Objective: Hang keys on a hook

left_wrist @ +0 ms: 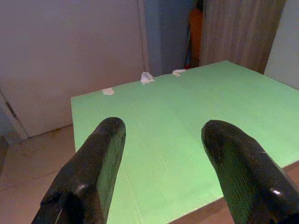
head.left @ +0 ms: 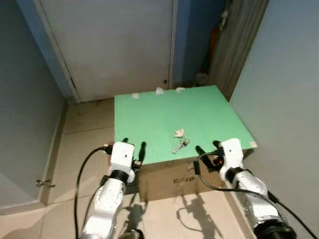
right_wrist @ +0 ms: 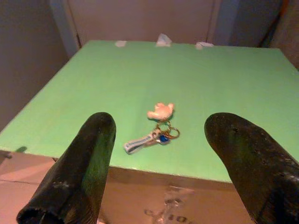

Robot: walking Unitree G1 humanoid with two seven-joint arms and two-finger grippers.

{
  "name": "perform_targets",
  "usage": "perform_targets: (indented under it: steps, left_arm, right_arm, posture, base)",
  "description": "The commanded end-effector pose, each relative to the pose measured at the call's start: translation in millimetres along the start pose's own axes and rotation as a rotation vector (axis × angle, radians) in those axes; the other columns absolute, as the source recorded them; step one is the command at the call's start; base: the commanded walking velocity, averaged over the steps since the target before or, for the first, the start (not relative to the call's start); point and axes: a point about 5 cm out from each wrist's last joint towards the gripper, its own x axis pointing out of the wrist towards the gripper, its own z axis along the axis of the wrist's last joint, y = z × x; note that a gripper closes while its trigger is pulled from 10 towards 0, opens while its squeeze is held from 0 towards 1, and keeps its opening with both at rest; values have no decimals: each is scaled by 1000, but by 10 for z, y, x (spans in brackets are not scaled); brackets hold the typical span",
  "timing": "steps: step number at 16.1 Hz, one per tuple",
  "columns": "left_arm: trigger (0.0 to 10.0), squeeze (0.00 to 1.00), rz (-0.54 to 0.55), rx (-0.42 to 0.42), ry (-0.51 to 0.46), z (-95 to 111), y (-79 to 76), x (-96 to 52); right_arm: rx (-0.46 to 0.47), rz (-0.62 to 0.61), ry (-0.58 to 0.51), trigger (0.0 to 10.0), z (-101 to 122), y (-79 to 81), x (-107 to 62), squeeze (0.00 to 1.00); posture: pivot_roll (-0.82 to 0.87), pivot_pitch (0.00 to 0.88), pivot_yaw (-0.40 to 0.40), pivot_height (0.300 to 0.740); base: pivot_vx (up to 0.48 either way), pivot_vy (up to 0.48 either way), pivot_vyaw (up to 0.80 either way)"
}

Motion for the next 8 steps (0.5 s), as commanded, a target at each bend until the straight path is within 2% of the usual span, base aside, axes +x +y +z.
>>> perform_targets:
  steps: [1, 4, 5, 6, 8]
  left_arm:
    - [10000, 0, -17, 24, -6, 34, -11, 35]
    - [10000, 0, -44, 74, 6, 53, -50, 68]
    - [10000, 0, -33, 30, 25, 63, -52, 92]
    - [10000, 0, -34, 20, 30, 99, -51, 122]
    - [10000, 0, -65, 53, 22, 181, -79, 181]
  right_arm:
    - [-8, -9, -11, 10000, 25, -24, -1, 0]
    - [-9, -9, -14, 10000, 25, -27, -1, 0]
    - [-10, -10, -15, 10000, 26, -28, 0, 0]
    - [-10, -8, -16, 10000, 25, -26, -1, 0]
    - [-10, -6, -16, 10000, 22, -19, -1, 0]
  posture:
    - [-174, 0, 23, 740]
    - [-176, 0, 23, 740]
    - [-175, 0, 23, 740]
    - [-175, 0, 23, 740]
    - [-173, 0, 23, 740]
  base:
    - [469, 0, 0]
    - [477, 0, 0]
    - [480, 0, 0]
    - [480, 0, 0]
    - [480, 0, 0]
